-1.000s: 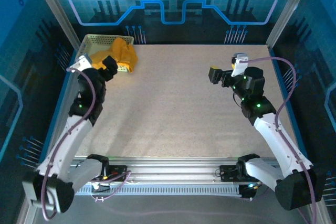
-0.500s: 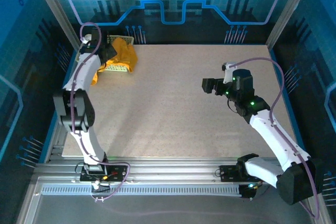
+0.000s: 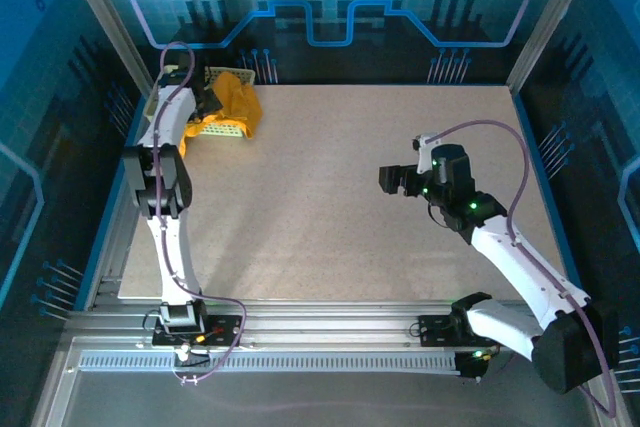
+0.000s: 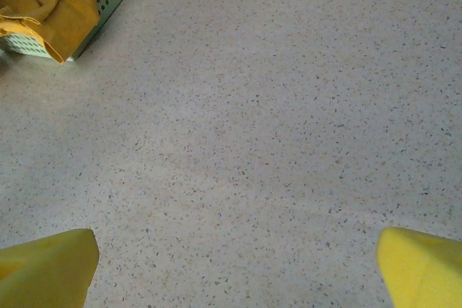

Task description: Fold the inside-out t-shirt

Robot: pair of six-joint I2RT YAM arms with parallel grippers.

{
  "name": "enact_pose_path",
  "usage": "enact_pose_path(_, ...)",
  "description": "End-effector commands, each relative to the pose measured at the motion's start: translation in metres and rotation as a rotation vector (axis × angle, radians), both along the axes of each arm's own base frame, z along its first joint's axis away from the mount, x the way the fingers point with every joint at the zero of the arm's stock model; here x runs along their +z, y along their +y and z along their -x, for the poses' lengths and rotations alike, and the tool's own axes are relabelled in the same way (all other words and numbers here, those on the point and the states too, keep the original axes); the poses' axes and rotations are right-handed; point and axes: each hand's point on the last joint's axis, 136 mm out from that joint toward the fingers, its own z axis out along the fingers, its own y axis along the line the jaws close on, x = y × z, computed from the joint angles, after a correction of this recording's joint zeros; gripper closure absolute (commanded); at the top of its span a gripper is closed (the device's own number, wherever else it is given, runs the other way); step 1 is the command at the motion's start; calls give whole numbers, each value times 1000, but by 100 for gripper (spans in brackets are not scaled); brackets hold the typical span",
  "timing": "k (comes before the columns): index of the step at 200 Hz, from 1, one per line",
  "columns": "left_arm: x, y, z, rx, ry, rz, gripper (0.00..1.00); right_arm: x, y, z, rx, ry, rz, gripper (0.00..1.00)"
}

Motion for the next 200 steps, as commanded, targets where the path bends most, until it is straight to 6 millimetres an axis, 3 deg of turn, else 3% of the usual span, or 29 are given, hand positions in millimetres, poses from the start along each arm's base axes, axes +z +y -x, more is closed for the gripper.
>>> enact_pose_path(1,-7,-2,-3,-33,30,26,17,-3,2,5,-6,8,4,0)
enact_pose_path(21,-8,-3,-7,-41,23,34,27,-3,3,6,-3,10,10,0)
enact_pose_path(52,0,-6,-14,-55,-8,47,59,0,2,7,-9,9,20,0)
enact_pose_path(67,12,-8,-18,-62,-40,60,74,3,3,8,-8,2,21,0)
enact_pose_path(86,44,-9,-21,-69,-108,57,90,6,1,9,-12,-4,22,0)
enact_pose_path(107,96,-12,-26,-87,-224,53,100,7,0,10,-15,-8,26,0)
enact_pose_path(152,228,-45,-26,-221,-564,123,100,7,0,12,-19,-8,21,0)
enact_pose_path(175,301,-71,-9,-304,-730,139,100,8,-1,13,-21,-11,20,0)
enact_pose_path(200,377,-125,28,-455,-899,122,100,8,-3,16,-27,-15,19,0)
